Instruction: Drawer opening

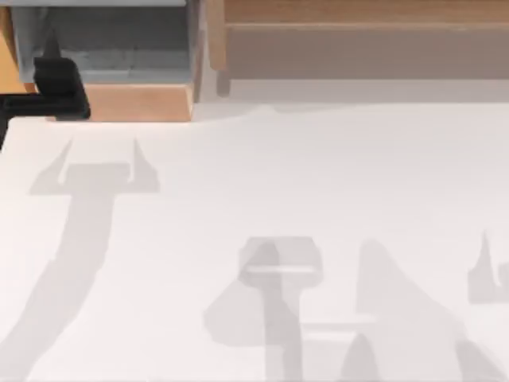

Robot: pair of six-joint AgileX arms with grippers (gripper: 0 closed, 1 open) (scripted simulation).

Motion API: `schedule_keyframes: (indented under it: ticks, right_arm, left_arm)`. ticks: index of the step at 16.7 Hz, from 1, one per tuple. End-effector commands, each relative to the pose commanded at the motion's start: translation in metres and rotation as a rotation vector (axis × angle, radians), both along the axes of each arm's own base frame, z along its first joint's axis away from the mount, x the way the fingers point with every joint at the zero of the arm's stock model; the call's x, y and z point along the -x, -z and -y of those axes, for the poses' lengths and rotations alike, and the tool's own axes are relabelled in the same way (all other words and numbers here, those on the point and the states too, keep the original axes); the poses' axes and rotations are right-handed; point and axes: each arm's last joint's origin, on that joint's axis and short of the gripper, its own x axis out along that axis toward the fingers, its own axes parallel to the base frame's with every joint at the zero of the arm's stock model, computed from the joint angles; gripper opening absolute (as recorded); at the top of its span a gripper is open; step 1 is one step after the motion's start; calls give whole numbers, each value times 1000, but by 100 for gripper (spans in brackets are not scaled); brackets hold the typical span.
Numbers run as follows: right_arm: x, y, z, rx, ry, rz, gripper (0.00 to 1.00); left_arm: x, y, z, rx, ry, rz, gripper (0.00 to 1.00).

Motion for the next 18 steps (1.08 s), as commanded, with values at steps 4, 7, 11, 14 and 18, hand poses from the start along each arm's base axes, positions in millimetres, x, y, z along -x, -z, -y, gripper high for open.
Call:
schedule_keyframes:
  ticks: [4,7,11,14,18]
  right_arm:
    - [0,0,0,0,0,0,100]
    - [0,0,0,0,0,0,100]
    - [0,0,0,0,0,0,100]
    - [0,0,0,0,0,0,100]
    - [0,0,0,0,0,0,100]
  left_arm:
    - [-25,-1,19,-4,3,-4,100]
    - [-28,-1,21,-4,3,-3,100]
    - [-30,0,19,-16,-1,-5,100]
    - [-49,1,8,-109,-18,-2,100]
    - [-93,14,-27,-355,-53,-16,100]
